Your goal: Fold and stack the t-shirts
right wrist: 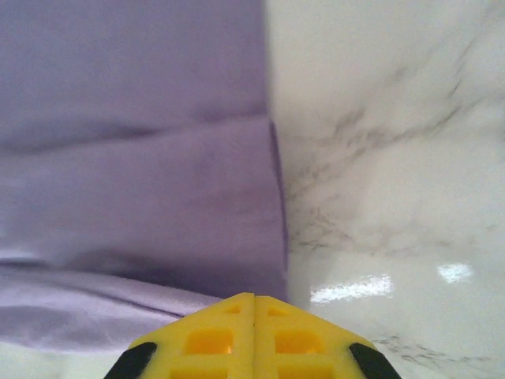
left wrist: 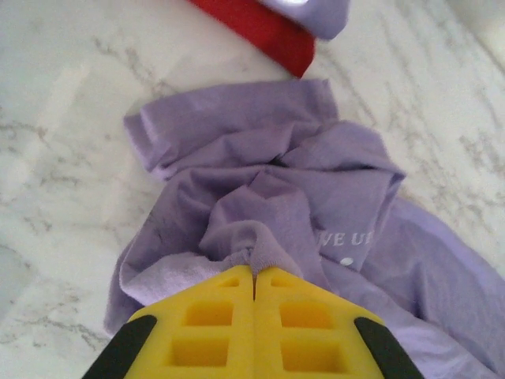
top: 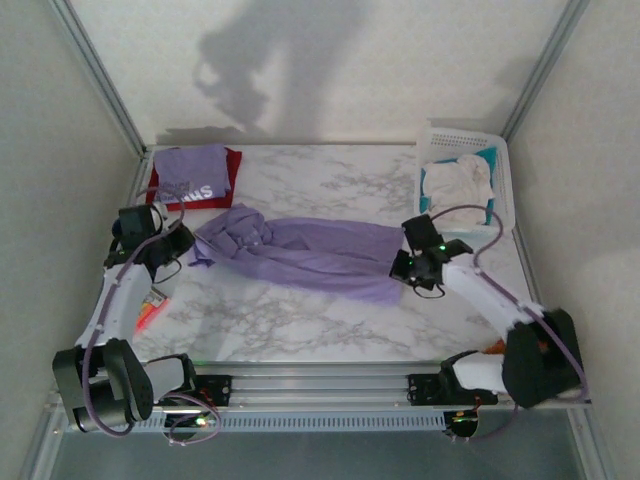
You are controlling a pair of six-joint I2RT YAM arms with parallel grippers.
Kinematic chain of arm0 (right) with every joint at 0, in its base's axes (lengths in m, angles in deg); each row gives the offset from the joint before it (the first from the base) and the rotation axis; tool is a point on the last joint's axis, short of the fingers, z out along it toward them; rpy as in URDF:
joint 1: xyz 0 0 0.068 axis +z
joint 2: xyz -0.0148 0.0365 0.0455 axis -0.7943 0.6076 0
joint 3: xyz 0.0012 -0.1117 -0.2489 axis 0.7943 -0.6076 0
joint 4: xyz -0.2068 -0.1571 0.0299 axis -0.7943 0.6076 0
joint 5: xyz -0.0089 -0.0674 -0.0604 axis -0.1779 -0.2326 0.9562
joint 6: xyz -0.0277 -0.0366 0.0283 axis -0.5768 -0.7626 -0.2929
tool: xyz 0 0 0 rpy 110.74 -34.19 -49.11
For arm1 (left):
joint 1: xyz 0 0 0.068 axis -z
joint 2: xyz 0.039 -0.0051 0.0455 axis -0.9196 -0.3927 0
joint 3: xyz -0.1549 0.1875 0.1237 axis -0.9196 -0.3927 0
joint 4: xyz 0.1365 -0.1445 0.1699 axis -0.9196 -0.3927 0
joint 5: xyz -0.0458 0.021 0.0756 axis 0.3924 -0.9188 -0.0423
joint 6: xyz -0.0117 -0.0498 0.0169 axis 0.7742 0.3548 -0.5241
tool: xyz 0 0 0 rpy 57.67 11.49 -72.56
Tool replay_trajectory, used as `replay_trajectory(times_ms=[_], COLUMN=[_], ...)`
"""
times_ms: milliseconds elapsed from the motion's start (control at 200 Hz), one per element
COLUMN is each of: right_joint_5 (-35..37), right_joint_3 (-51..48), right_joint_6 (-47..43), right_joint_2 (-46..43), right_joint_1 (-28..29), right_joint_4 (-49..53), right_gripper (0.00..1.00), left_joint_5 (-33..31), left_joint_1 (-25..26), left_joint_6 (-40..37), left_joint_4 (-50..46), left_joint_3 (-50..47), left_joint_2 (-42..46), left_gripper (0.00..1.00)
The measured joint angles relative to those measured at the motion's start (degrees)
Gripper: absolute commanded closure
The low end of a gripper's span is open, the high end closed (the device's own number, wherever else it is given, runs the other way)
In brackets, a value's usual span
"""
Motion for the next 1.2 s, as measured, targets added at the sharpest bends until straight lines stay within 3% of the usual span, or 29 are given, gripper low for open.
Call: replay_trajectory(times_ms=[190,491,706,931,1201], right_joint_5=[7.0,13.1,14.1,13.1,11.2], right_joint_3=[15.7,41.6,50.3,59.0,63.0], right_joint_6=[-6.1,-19.1,-25.8,-29.2,-29.8], right_joint_2=[-10.8,-7.3,-8.3,-11.0,-17.3], right_joint_1=[0.0,0.0,0.0,0.0,0.0], right_joint_4=[1.6,2.8,2.1,1.5,3.6], right_gripper=[1.00,1.00,1.00,1.00,1.00], left_joint_5=[-0.2,-0.2,0.7,1.3,2.8], left_joint_1=[0.1,0.1,0.1,0.1,0.1], left_joint_6=[-0.4,-0.7,-0.5,-0.7,-2.9], left_joint_4=[1.0,1.0,-1.7,-3.9,-7.2], left_joint_3=[12.6,38.9,53.3,62.1,62.2], left_joint_2=[2.6,-3.6,-6.0,-4.9,3.4], left_gripper=[1.00,1.00,1.00,1.00,1.00])
